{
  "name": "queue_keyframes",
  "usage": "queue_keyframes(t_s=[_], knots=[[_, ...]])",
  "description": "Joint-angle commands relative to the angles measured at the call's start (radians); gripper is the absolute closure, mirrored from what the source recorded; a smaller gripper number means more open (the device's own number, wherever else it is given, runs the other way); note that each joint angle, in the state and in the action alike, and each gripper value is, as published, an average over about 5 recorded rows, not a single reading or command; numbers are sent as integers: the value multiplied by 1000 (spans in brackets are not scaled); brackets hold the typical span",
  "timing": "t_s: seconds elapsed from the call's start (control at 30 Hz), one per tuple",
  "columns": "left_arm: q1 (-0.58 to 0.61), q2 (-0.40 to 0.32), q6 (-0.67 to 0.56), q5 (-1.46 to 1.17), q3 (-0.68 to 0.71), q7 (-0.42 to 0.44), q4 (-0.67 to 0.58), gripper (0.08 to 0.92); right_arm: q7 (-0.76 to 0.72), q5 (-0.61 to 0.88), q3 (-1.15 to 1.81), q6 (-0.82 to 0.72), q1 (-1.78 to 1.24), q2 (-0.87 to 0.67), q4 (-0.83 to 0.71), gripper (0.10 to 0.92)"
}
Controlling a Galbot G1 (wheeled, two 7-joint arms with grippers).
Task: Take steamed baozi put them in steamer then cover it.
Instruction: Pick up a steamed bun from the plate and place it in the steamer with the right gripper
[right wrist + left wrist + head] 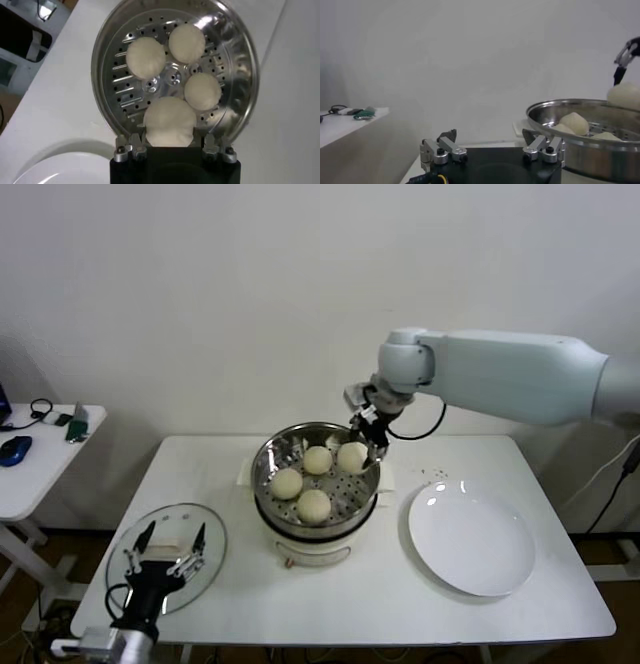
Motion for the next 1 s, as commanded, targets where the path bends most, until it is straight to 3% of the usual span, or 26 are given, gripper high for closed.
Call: queue_keyframes(t_s=[0.03,0.73,1.0], knots=[[-4,1,2,-6,-2,0,1,177,13,-63,3,-8,-90,44,-43,389],[-35,7,10,-11,-4,1,23,177,16,-66,34,-8,-148,73,-84,386],[-48,9,14,-13,-1,2,31,177,-25,-29,17,14,-100,66,-79,255]])
